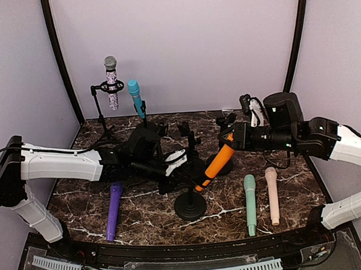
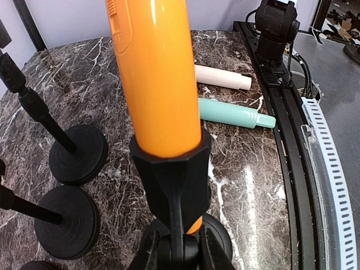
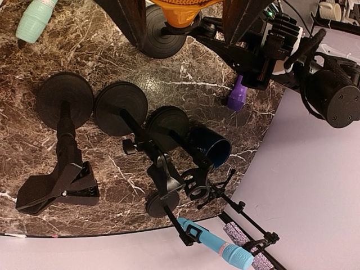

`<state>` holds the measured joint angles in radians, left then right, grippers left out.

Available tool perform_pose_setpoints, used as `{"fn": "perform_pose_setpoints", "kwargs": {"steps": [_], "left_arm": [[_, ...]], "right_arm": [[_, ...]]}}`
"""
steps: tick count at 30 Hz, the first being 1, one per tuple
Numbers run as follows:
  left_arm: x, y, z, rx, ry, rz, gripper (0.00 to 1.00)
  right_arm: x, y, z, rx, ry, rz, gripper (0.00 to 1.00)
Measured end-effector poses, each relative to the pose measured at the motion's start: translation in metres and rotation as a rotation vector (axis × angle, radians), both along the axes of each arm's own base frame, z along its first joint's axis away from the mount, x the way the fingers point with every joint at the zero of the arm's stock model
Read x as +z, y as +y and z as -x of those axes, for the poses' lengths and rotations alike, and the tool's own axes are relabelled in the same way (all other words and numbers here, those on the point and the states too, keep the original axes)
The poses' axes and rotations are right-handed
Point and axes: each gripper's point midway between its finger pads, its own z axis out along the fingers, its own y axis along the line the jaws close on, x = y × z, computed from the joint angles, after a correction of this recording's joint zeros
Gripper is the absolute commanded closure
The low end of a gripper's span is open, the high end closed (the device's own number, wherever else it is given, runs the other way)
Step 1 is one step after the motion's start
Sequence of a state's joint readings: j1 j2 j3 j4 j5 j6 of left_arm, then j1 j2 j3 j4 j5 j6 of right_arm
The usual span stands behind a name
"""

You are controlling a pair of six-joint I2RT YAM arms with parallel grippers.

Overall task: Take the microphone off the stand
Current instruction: Remove the microphone from the microphone stand.

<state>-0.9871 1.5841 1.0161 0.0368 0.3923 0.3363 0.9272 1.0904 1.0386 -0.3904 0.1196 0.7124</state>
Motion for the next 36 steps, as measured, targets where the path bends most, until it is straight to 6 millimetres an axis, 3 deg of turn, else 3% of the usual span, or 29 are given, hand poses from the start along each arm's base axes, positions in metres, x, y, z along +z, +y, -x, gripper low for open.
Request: {"fn": "perform_pose_setpoints", "kwargs": {"steps": [22,36], "left_arm": [[-0.003,-0.005,0.001,-0.003,-0.007,-0.003,1.0],[-0.003,-0.006,0.0,-0.004,-0.011,-0.003,1.0]], "right_arm": [[0.006,-0.013,-0.005,-0.05,0.015,0.01,1.0],[0.038,-0.031,-0.014,-0.128,-0.053,-0.041,1.0]]}}
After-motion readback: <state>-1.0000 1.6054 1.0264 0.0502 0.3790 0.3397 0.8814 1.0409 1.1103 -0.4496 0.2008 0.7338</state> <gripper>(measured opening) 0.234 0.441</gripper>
